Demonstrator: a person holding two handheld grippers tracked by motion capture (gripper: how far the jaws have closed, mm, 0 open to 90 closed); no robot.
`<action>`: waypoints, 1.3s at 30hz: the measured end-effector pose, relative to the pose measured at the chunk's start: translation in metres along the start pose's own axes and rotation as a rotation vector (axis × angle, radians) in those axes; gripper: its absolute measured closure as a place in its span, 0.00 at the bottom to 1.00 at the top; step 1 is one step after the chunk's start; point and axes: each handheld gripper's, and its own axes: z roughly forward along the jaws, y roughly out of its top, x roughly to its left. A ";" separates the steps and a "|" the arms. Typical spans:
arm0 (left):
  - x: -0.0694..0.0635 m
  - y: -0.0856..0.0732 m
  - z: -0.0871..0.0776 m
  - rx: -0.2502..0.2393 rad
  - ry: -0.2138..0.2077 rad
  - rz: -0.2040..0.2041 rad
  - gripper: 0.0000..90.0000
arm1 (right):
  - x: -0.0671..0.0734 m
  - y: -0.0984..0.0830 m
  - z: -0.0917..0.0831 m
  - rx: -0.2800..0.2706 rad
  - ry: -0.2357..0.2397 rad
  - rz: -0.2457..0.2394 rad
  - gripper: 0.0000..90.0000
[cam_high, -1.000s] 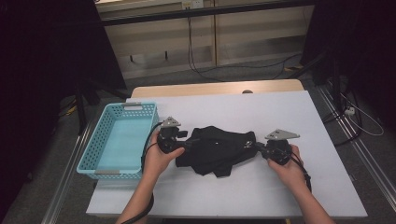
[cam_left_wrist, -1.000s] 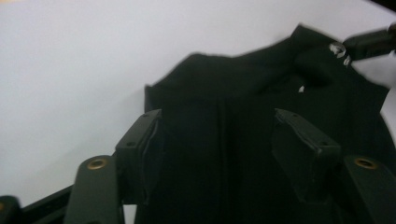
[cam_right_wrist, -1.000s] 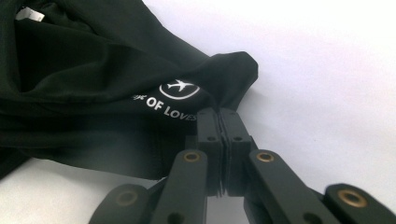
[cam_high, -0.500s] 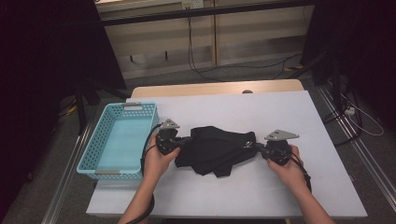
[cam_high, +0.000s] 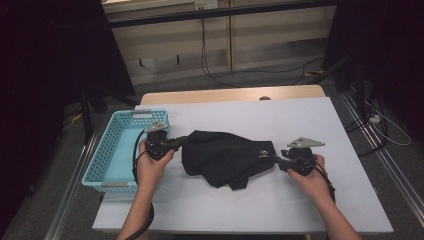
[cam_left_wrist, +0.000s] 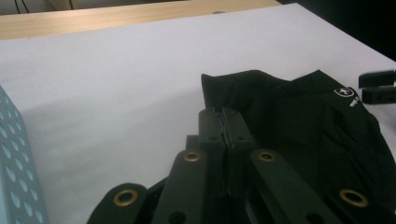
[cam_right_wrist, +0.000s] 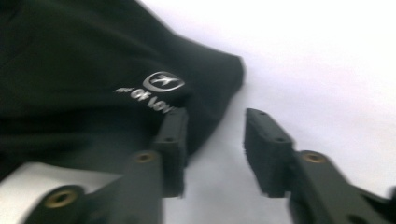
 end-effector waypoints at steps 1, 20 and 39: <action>-0.001 0.000 0.001 0.000 -0.001 0.002 0.98 | -0.002 0.002 0.000 -0.006 -0.013 0.016 0.57; -0.010 0.001 0.008 0.015 -0.024 0.016 0.98 | 0.000 0.014 0.036 0.057 -0.011 0.012 0.90; -0.013 0.010 0.023 -0.018 -0.060 0.004 0.98 | -0.043 0.012 -0.014 -0.033 -0.063 0.045 0.91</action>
